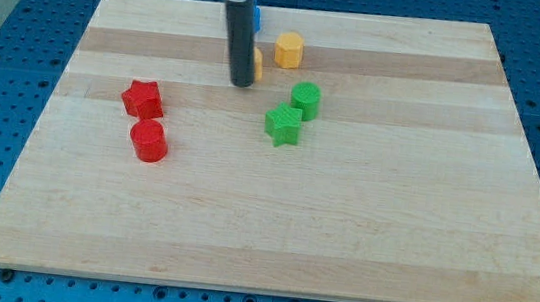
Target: Push yellow heart along with yellow hexagon towards top center
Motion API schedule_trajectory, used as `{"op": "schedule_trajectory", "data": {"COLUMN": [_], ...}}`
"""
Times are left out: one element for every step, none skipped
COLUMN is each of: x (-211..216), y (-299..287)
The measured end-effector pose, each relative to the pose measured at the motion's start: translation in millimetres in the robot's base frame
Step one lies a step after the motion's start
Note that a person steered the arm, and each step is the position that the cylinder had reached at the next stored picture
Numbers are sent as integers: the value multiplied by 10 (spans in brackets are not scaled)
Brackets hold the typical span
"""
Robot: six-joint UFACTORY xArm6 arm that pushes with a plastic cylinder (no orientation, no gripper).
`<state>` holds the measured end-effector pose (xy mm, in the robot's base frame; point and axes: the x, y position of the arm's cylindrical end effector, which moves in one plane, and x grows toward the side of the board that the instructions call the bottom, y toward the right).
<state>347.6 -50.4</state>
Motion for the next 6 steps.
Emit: {"op": "schedule_trajectory", "data": {"x": [-120,-57,-382,-410,-248,-248], "y": [45,-582,-745,-478,-256,-93]}}
